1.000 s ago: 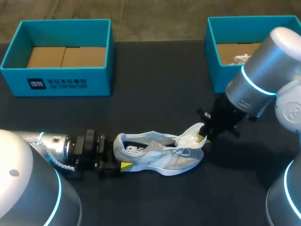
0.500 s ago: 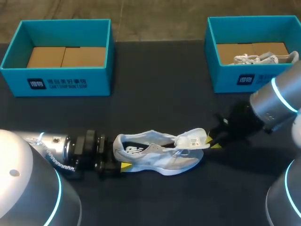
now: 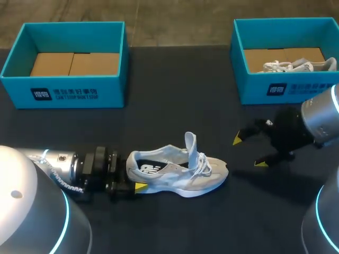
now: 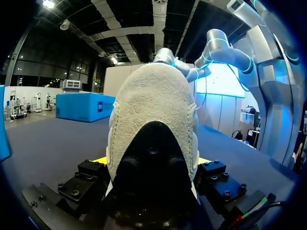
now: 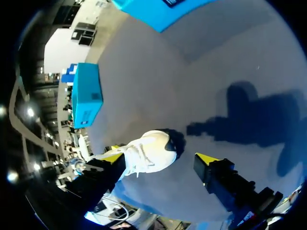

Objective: Take the shoe out of the shoebox, open the shoe tongue, remove and reinsert the insole, then place the shoe into the shoebox

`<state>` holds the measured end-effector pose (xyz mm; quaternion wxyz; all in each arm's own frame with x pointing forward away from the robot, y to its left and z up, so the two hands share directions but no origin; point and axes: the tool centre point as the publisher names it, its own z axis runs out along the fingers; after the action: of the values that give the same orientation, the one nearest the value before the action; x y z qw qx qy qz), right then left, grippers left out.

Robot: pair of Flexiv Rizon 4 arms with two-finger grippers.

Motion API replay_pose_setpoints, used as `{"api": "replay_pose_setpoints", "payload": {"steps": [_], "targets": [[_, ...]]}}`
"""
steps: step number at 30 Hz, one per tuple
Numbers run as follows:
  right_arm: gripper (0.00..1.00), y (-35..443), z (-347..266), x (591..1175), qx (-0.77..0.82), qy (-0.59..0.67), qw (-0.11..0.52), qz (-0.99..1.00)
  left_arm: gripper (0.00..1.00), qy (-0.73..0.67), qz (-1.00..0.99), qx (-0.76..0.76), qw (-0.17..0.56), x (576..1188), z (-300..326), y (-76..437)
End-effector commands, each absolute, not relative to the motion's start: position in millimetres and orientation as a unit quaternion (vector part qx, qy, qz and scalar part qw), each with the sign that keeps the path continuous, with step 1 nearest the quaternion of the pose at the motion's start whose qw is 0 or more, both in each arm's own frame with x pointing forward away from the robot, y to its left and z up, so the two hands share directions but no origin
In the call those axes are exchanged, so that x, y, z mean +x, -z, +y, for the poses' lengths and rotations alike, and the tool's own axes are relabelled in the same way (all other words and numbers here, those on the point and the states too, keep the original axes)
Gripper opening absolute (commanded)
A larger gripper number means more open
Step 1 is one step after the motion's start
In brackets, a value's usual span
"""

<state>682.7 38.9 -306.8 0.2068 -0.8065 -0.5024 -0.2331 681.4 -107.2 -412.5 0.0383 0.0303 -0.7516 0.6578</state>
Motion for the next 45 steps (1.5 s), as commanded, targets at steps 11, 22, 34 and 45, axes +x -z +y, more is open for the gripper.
{"api": "replay_pose_setpoints", "payload": {"steps": [11, 22, 34, 45], "targets": [[0.0, 228.3, 64.3, 699.2, -0.752, 0.056, 0.025, -0.656, 0.0, -0.658, -0.751, 0.031, 0.037, 680.2, -106.5, 412.4], [0.0, 213.2, 94.8, 698.6, -0.604, 0.025, 0.046, -0.795, 0.0, -0.658, -0.751, 0.031, 0.037, 680.2, -106.5, 412.4], [0.0, 208.2, 97.3, 695.6, -0.572, 0.047, 0.036, -0.818, 0.0, -0.658, -0.751, 0.031, 0.037, 680.2, -106.5, 412.4], [0.0, 208.6, 134.0, 689.1, -0.419, 0.072, 0.053, -0.904, 0.0, -0.658, -0.751, 0.031, 0.037, 680.2, -106.5, 412.4]]}}
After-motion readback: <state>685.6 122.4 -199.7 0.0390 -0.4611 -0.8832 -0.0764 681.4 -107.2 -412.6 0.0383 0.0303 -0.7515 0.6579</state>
